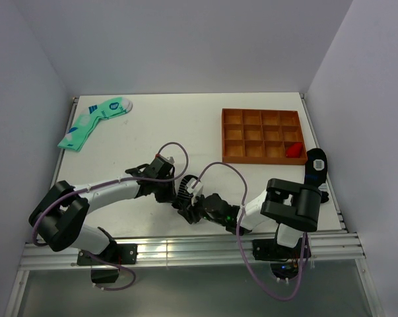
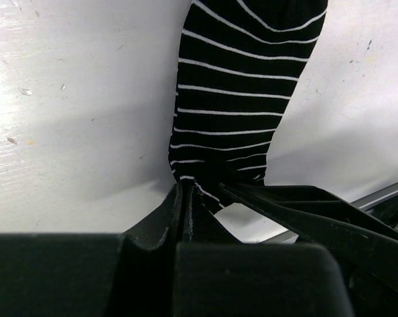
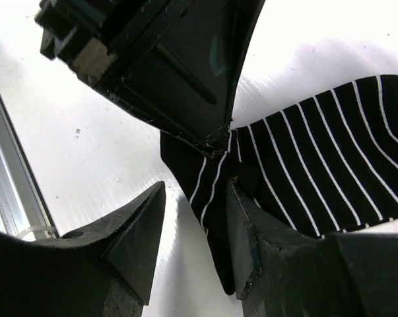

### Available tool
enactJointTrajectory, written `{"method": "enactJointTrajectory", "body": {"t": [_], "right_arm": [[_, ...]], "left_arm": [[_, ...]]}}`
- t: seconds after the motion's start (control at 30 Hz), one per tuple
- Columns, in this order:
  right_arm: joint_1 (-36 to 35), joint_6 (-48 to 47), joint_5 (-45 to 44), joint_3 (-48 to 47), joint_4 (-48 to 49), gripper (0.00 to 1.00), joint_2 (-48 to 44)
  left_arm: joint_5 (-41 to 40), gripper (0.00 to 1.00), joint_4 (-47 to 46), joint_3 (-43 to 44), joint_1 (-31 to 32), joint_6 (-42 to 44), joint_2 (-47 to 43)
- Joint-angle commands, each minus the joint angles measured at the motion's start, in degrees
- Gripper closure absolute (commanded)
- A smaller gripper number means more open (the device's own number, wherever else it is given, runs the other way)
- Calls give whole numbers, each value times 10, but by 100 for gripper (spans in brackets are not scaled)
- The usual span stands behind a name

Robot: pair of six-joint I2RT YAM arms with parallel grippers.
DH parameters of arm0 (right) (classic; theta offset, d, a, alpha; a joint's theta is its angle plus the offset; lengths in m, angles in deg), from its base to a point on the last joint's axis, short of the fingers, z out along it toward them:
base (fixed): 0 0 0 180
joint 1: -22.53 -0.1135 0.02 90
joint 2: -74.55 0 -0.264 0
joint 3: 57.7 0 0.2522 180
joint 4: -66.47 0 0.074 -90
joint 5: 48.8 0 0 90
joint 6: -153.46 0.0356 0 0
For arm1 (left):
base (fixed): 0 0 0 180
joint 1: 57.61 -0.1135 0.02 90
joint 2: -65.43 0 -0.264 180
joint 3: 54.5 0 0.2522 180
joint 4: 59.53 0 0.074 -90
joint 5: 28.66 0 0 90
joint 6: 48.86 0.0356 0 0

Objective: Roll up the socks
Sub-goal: Roll the sock at the center of the board.

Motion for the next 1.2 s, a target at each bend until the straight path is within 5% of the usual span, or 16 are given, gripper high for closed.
{"method": "enactJointTrajectory", "body": {"t": [0.0, 0.67, 0.93, 1.17], "right_arm": [[-6, -13, -29, 8, 24, 50, 13], [-15, 1, -119, 21, 53, 64, 46], [-10, 19, -62, 18, 42, 77, 47], [13, 66, 11, 21, 5, 83, 32]], "left_arm": [[27, 100, -14, 12, -7, 5, 4], [92, 100, -69, -29, -16, -24, 6], [68, 99, -79, -48, -16, -27, -6], [34, 87, -106, -78, -16, -41, -44]]}}
